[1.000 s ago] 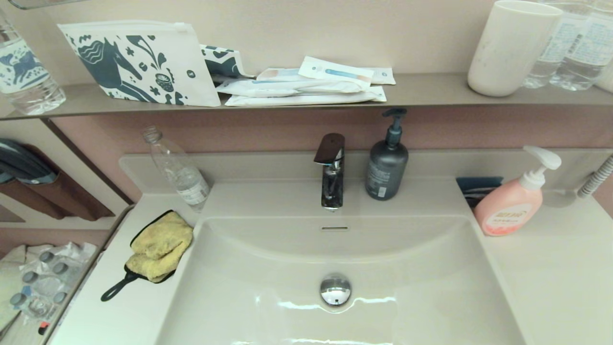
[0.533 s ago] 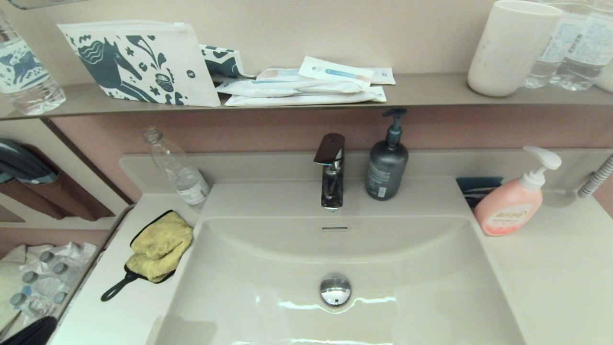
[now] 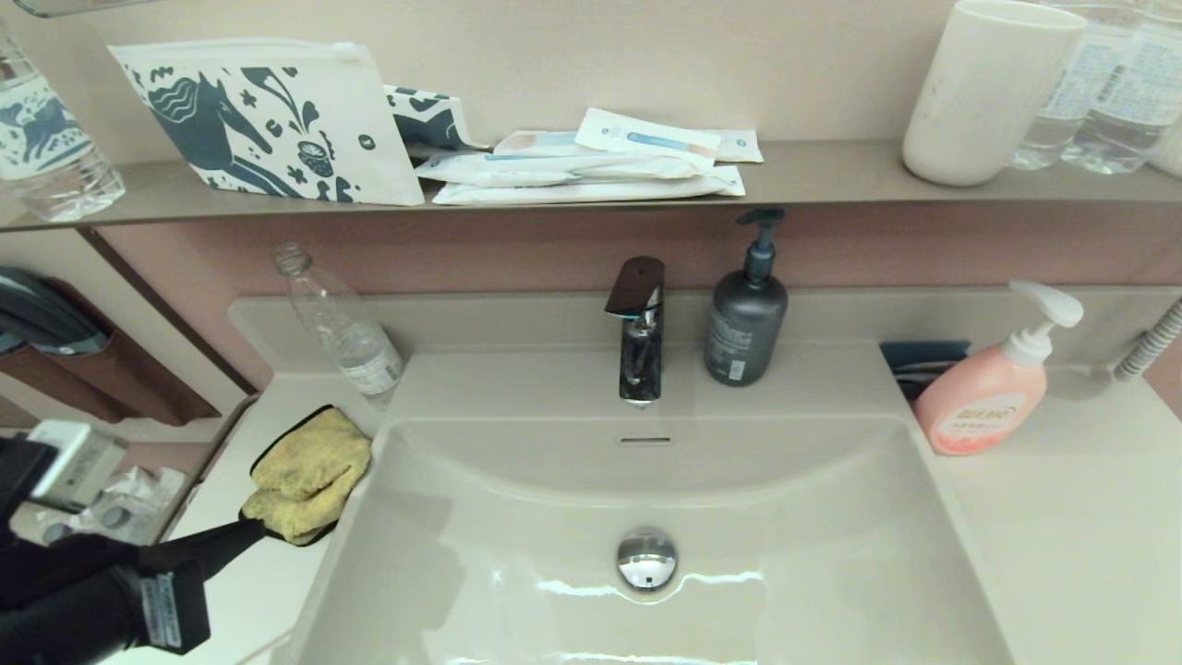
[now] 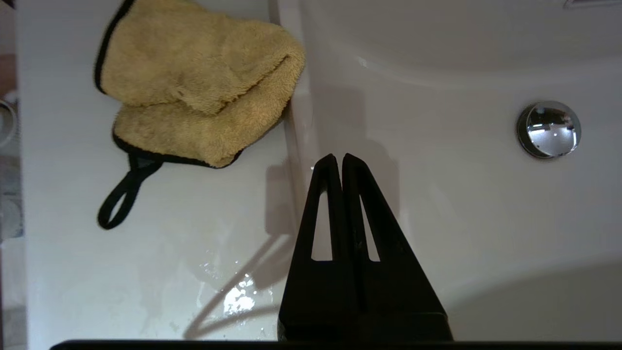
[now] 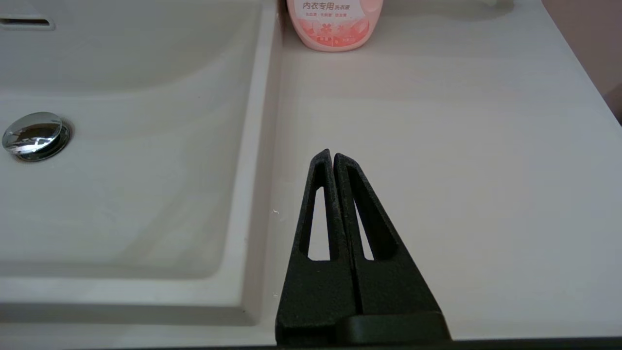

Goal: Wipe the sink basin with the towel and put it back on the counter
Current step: Pick up the cloth

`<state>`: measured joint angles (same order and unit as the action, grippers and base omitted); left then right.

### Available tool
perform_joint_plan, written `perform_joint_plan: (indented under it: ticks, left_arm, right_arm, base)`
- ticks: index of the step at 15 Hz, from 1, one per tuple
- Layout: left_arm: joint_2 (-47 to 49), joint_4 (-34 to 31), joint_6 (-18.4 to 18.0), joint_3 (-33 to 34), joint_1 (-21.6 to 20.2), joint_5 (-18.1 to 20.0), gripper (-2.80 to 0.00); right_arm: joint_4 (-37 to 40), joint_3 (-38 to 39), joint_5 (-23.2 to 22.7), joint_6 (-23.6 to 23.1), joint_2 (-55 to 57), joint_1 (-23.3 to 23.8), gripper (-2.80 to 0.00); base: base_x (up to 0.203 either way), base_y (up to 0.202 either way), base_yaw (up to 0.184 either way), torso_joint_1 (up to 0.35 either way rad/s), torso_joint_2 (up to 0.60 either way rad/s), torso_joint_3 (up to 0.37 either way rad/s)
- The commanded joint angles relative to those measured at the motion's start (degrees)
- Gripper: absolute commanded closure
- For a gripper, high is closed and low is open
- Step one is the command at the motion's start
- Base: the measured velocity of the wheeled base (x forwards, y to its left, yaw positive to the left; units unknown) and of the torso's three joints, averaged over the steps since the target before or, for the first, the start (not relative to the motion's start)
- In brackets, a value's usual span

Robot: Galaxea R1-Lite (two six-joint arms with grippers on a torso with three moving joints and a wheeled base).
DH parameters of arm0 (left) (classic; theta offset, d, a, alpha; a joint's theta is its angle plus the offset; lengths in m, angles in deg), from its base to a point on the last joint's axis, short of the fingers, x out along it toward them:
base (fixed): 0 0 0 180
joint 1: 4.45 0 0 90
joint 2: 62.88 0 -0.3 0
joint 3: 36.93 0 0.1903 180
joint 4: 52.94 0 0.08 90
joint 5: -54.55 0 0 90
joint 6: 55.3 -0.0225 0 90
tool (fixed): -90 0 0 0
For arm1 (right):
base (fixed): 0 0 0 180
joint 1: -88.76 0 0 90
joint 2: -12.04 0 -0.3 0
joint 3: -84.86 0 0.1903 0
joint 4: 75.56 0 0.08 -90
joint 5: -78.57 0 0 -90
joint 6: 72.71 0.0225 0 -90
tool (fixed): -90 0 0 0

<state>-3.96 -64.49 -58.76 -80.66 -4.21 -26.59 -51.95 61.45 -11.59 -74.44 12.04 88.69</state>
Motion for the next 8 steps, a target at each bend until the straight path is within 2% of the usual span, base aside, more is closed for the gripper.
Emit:
perform_joint_plan:
  ticks: [1, 5, 8]
  left_arm:
    - [10.6, 0.3, -0.2, -2.4, 0.0, 0.6, 0.0]
    - [15.8, 0.7, -2.6, -3.7, -0.2, 1.2, 0.0]
    - [17.7, 0.8, -2.8, -4.6, -0.2, 2.4, 0.0]
  right_arm:
    - [0.0, 0.0, 0.0, 0.0, 0.1, 0.0, 0.0]
    - [0.0, 0.0, 0.0, 0.0, 0.1, 0.0, 0.0]
    - [0.0, 0.0, 0.0, 0.0, 0.1, 0.0, 0.0]
  base:
    - [0.0, 0.0, 0.0, 0.0, 0.0, 0.0]
    - [0.0, 0.0, 0.0, 0.0, 0.0, 0.0]
    - [0.0, 0.0, 0.0, 0.0, 0.0, 0.0]
